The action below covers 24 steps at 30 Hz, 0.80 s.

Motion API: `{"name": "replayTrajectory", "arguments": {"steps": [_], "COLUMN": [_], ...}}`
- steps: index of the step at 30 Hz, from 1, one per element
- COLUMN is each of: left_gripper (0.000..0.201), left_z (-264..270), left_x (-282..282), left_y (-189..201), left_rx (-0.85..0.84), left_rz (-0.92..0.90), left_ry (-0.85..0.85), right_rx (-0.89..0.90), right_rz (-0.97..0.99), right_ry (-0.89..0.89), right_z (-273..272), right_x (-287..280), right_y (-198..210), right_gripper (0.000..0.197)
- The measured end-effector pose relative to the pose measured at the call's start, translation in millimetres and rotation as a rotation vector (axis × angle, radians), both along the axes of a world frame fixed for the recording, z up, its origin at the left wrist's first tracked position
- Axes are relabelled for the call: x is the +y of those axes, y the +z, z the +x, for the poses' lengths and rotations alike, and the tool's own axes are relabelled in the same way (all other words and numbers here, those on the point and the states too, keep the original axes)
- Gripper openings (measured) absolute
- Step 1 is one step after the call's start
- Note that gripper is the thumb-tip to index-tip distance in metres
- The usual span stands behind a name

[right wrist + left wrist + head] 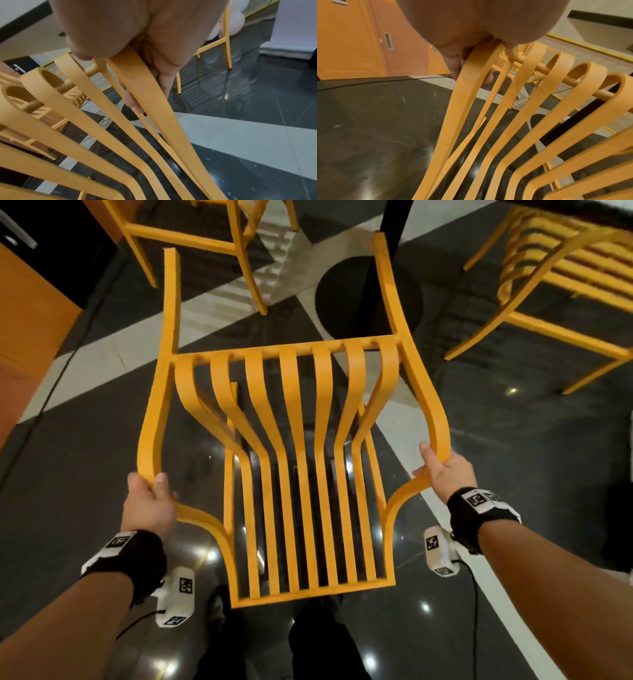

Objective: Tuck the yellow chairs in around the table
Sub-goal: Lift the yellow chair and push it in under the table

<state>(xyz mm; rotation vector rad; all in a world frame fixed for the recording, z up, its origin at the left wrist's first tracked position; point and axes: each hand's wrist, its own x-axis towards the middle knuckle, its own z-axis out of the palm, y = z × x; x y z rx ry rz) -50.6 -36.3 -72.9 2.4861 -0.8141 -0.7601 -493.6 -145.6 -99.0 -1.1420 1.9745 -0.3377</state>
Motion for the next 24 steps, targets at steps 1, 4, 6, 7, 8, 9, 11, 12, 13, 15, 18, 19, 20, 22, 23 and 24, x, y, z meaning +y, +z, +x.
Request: {"name": "replayTrajectory", "arguments": {"steps": [1, 4, 6, 7, 8, 9, 11, 12, 13, 15, 18, 19, 20, 22, 23, 24], "left_gripper": [0.029, 0.030, 0.032, 0.032, 0.032, 0.034, 0.039, 0.038, 0.031, 0.016, 0.048, 0.056, 0.059, 0.056, 0.051, 0.046], "left_z": [0, -2, -5, -7, -10, -12, -16, -18, -21, -26, -28, -29, -32, -41, -46, -49], "left_x": [-3, -13, -17, -22, -27, -32, -41, -46, -51, -58, -58, -51, -43, -18, -4, 12], "left_y": [10, 41, 62, 73, 84, 95, 114, 124, 132, 147, 155, 156, 153, 144, 134, 122], "left_rx": [-0.006, -0.018, -0.030, -0.030, -0.028, -0.026, -0.024, -0.018, -0.004, 0.033, -0.031, -0.070, -0.093, -0.095, -0.078, -0.051], "left_rz": [-0.002, -0.026, -0.024, -0.031, -0.039, -0.047, -0.069, -0.087, -0.112, -0.184, -0.218, -0.223, -0.235, -0.218, -0.154, -0.039], "left_ry": [-0.015, -0.076, -0.112, -0.130, -0.146, -0.160, -0.195, -0.220, -0.256, -0.328, -0.445, -0.481, -0.513, -0.559, -0.589, -0.625], "right_rx": [0.008, 0.010, 0.014, 0.025, 0.042, 0.061, 0.094, 0.115, 0.146, 0.197, 0.217, 0.216, 0.215, 0.219, 0.224, 0.217], "right_rz": [-0.006, -0.021, -0.021, -0.021, -0.008, 0.011, 0.063, 0.080, 0.096, 0.114, 0.128, 0.135, 0.136, 0.143, 0.154, 0.164], "right_ry": [-0.016, -0.096, -0.154, -0.183, -0.207, -0.229, -0.267, -0.277, -0.276, -0.291, -0.342, -0.355, -0.361, -0.365, -0.366, -0.360], "right_z": [-2, -6, -9, -11, -13, -15, -15, -16, -16, -14, -7, -5, -2, -2, -2, -1], "right_x": [5, 24, 40, 48, 55, 61, 71, 74, 76, 76, 68, 63, 57, 41, 33, 24], "right_y": [12, 46, 66, 75, 85, 96, 116, 125, 133, 148, 166, 172, 179, 189, 194, 200], "right_gripper": [0.055, 0.065, 0.068, 0.069, 0.069, 0.071, 0.075, 0.075, 0.074, 0.074, 0.080, 0.080, 0.078, 0.075, 0.073, 0.074]}}
